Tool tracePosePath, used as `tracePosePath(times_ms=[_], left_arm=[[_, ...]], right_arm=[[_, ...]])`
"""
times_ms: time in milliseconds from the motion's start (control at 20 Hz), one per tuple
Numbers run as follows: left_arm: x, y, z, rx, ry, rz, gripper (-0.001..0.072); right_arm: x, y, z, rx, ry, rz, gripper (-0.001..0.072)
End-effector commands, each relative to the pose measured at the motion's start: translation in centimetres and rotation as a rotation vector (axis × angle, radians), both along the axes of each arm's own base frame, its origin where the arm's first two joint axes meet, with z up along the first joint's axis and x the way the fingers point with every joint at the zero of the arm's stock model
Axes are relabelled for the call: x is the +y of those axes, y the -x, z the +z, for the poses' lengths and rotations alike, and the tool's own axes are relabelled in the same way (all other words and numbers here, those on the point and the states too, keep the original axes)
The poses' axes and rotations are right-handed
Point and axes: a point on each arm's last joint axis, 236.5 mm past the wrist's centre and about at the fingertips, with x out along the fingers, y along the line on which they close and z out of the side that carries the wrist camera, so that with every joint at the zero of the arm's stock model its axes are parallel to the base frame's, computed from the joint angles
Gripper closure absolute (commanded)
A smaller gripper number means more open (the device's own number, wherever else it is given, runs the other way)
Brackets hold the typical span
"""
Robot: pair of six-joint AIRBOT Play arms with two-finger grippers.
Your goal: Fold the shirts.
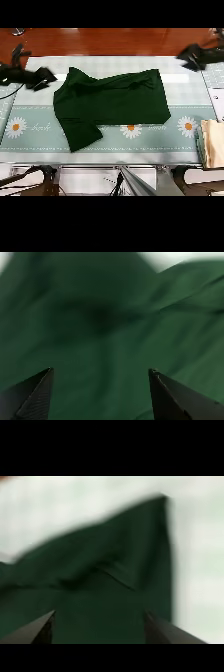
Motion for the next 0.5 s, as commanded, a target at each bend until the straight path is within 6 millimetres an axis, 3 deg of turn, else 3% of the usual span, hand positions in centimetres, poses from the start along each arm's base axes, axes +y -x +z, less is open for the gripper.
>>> tracePosePath(times_ms=[0,100,200,350,450], left_arm=[[3.8,7.7,-4.5,0.219,0.017,0.077,0.0003],[2.9,11.6,-8.5,0.326,0.071,0.097,0.0003],[1.8,13.3,-11.1,0.353,0.149,0.152,0.0004],[0.1,12.5,-12.0,0.279,0.275,0.214,0.0004],[-0.7,11.6,-11.9,0.240,0.321,0.210,0.0005]], right_arm=[[-8.5,8.6,-2.7,0.197,0.222,-0.166,0.0089],[-7.6,10.7,-4.6,0.155,0.147,-0.270,0.0090],[-4.0,13.1,-6.8,0.120,0.054,-0.246,0.0090],[1.3,16.1,-8.4,0.110,-0.104,-0.201,0.0090],[2.7,17.4,-9.1,0.111,-0.142,-0.192,0.0090]])
